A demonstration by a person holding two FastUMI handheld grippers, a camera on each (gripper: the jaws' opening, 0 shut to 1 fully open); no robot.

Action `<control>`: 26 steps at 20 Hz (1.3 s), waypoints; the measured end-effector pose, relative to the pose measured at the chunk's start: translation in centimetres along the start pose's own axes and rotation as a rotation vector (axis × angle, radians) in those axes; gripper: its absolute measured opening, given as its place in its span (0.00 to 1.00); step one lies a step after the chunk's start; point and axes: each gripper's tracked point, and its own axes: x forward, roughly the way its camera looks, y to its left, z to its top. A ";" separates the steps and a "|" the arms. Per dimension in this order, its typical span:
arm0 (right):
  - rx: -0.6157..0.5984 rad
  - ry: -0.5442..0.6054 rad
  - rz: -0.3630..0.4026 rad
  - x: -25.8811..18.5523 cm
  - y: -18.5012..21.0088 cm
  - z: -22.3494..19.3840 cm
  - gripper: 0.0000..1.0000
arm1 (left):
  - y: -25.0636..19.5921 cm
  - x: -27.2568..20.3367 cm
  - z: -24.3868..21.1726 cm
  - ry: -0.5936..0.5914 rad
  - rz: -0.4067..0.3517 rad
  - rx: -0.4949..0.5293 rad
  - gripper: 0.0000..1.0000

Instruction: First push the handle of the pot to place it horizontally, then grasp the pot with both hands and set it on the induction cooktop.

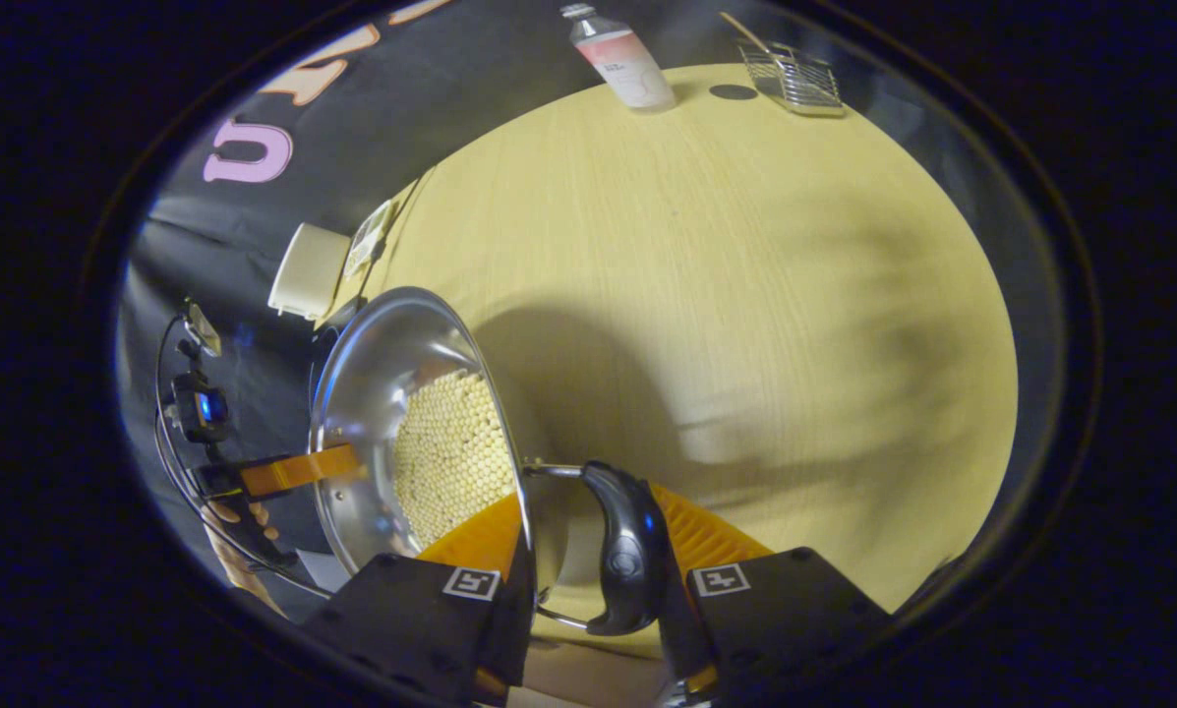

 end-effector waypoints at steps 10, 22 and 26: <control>0.017 -0.069 -0.007 0.5 0.3 0.2 0.50 | 4.5 -4.7 -0.8 -0.043 0.012 0.082 0.59; 0.023 -0.122 -0.029 0.7 0.0 0.9 0.50 | 18.7 -9.7 3.9 -0.076 0.013 0.118 0.59; 0.008 -0.140 -0.035 0.8 -0.1 1.2 0.50 | 22.9 -10.4 6.6 -0.093 0.017 0.125 0.59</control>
